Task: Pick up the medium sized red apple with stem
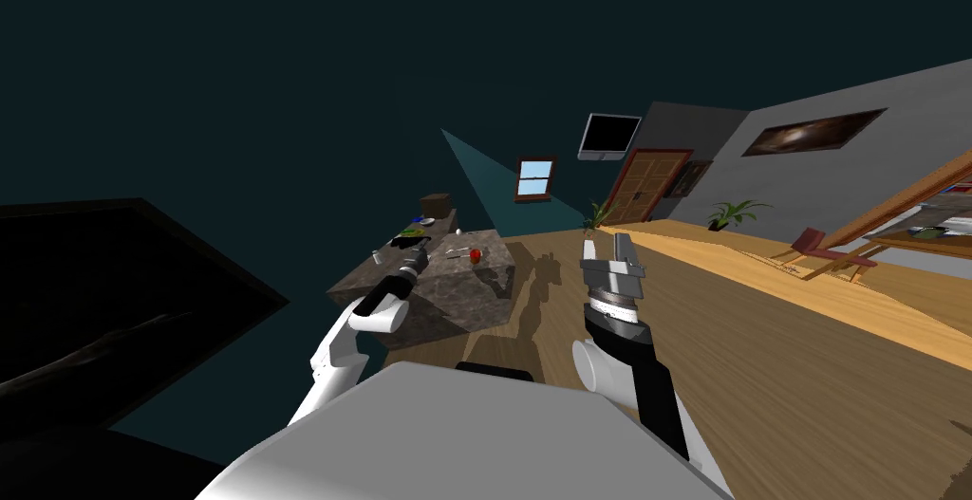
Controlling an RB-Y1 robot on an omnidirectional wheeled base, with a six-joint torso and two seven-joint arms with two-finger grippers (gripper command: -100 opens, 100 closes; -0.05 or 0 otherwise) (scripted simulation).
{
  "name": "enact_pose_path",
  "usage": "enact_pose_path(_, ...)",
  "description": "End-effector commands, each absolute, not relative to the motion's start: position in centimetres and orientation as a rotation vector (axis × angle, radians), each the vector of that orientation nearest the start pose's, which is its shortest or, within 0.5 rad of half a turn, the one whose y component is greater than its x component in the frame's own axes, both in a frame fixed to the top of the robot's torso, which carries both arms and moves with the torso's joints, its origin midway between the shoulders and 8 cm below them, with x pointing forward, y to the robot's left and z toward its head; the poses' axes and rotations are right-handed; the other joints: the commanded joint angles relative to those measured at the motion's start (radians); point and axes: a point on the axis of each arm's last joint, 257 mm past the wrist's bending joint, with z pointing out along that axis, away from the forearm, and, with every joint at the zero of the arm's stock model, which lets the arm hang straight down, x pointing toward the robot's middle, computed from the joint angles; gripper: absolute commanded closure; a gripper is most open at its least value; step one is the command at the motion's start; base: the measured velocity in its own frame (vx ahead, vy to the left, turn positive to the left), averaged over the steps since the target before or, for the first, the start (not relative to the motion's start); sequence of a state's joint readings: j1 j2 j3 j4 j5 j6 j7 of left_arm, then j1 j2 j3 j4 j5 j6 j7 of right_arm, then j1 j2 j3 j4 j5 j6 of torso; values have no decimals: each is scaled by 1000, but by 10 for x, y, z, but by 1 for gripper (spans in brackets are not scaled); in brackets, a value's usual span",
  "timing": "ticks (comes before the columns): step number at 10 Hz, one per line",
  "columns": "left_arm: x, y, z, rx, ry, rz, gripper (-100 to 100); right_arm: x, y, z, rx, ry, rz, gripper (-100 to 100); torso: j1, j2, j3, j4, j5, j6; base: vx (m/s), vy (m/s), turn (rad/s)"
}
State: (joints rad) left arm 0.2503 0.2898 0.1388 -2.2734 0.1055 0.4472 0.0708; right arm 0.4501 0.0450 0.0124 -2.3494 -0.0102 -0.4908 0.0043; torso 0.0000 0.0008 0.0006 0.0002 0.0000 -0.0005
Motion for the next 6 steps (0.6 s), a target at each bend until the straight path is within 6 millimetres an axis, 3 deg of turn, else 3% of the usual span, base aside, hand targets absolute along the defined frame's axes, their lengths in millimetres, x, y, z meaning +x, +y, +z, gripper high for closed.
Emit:
enact_pose_path(1, 459, 337, -91, -1145, 1208, -1014, -100, 332, -273, 69, 610, 493, 1356, 0, 0, 0, 0, 0, 0, 0, -9, -3, 3)
enact_pose_path(6, 466, 340, -105, -1223, 1265, -972, -100, 332, -273, 69, 610, 493, 1356, 0, 0, -1, 0, 0, 0, 0, -10, -7, -71)
